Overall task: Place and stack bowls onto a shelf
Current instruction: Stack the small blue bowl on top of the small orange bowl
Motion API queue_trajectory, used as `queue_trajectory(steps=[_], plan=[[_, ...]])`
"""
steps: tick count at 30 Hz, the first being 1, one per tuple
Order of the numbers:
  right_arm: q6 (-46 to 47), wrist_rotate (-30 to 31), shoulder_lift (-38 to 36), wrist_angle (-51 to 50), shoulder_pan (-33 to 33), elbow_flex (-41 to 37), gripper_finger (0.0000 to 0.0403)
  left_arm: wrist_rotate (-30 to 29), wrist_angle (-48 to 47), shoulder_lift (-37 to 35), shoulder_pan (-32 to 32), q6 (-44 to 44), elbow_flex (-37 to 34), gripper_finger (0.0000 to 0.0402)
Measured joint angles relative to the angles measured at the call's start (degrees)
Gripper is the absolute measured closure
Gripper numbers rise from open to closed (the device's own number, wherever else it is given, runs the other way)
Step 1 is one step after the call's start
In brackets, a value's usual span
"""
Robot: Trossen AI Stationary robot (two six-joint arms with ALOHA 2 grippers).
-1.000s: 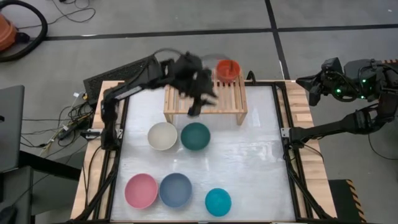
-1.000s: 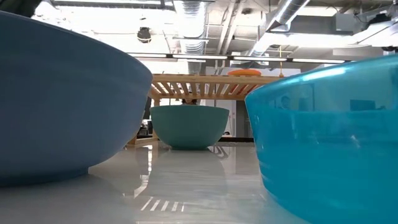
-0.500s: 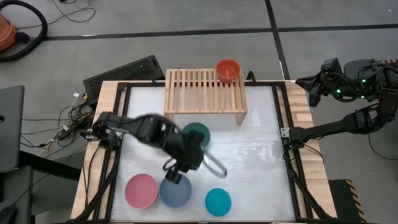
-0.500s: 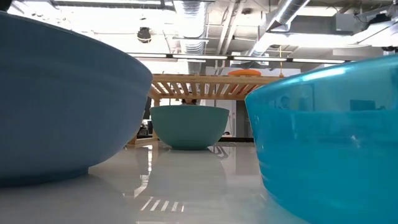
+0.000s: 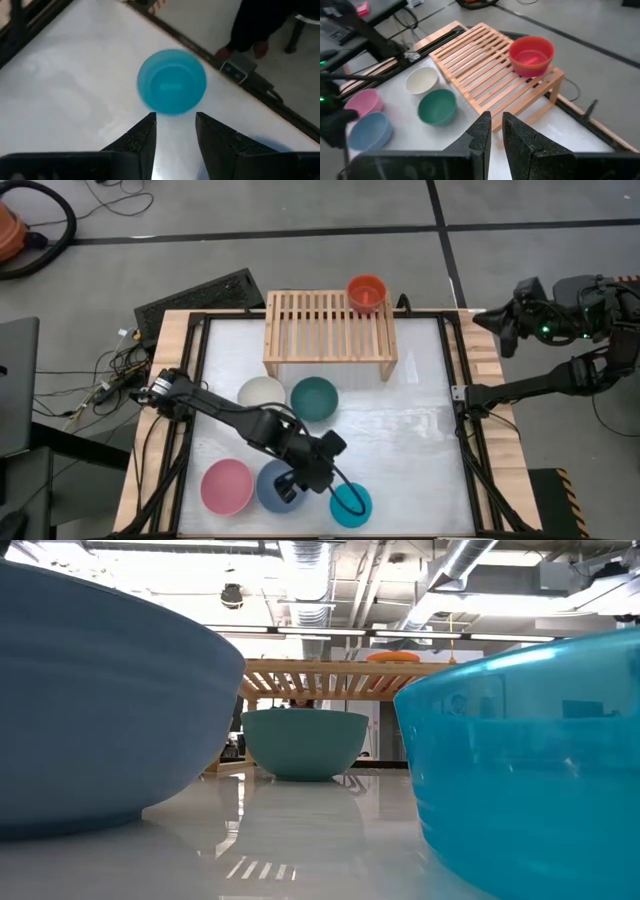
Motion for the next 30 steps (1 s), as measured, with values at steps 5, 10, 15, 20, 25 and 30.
queue_trajectory(steps=[5, 10, 15, 20, 25, 30], plan=[[0.0, -3.7, 0.0, 0.0, 0.0, 0.0, 0.0327, 2.7, 11.1, 0.0, -0.4, -1.4, -7.9, 0.0238], [0.0, -4.1, 0.0, 0.0, 0.0, 0.0, 0.0327, 2.2, 22.5, 0.0, -1.4, -0.8, -13.1, 0.0194], [0.0, -4.1, 0.0, 0.0, 0.0, 0.0, 0.0327, 0.6, 26.5, 3.9, -3.4, 2.3, -13.8, 0.0183], [0.0, -4.4, 0.0, 0.0, 0.0, 0.0, 0.0327, 1.6, 27.2, 7.8, -5.6, 6.2, -12.8, 0.0182], [0.0, -4.7, 0.0, 0.0, 0.0, 0.0, 0.0327, 2.5, 27.5, 11.7, -7.0, 7.6, -9.9, 0.0182], [0.0, -4.7, 0.0, 0.0, 0.0, 0.0, 0.0327, -0.3, 26.4, 17.3, -7.2, 6.7, -5.7, 0.0182]])
